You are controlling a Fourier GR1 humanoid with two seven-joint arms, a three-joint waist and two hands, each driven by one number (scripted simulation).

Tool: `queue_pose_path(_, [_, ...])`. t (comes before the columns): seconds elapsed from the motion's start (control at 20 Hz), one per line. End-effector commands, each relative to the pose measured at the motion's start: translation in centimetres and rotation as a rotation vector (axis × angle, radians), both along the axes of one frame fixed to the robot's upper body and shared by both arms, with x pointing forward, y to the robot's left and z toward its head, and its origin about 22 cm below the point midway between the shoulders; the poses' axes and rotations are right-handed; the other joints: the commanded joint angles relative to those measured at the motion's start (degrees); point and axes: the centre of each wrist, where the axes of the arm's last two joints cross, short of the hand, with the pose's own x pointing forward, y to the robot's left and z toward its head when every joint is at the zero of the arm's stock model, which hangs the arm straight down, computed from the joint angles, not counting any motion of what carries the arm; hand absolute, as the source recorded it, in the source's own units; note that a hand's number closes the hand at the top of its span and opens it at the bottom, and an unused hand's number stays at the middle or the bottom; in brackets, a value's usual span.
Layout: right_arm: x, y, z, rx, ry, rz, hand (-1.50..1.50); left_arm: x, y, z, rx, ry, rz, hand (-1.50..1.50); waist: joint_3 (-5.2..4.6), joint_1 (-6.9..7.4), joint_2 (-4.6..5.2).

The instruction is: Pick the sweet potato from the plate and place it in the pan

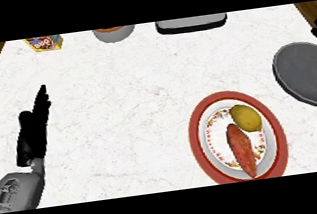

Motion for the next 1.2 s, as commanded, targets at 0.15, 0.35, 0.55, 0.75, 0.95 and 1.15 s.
queue_pose_path(0.15, [0.5,7.5,-0.1,-0.173,-0.011,0.52,1.5,0.1,-6.2,0.7,-0.233,-0.014,-0.265,0.0,-1.05,3.84,1.35])
queue_pose_path(0.35, [0.6,8.0,3.1,-0.658,-0.257,0.549,1.5,-0.8,-9.2,-0.3,-0.392,0.067,-0.395,0.0,-1.29,3.82,1.15])
queue_pose_path(0.55, [0.1,9.2,-5.7,-0.432,-0.344,0.644,-1.5,-2.2,-6.6,0.6,-0.458,0.066,-0.423,0.0,-0.71,2.53,1.15])
queue_pose_path(0.75, [-0.7,9.0,-5.6,-0.591,-0.329,0.807,-1.5,-4.1,-7.1,-0.9,-0.451,0.068,-0.381,0.0,-0.9,0.75,0.74])
queue_pose_path(0.95, [-0.9,9.0,-5.1,-1.039,-0.134,0.812,-1.5,-2.7,-7.7,0.7,-0.49,0.078,-0.397,0.0,-1.13,0.78,0.3])
queue_pose_path(1.15, [-1.7,9.3,-4.1,-1.454,-0.049,0.764,-1.5,-2.9,-6.3,0.1,-0.449,0.08,-0.361,0.0,-1.37,0.45,-0.2])
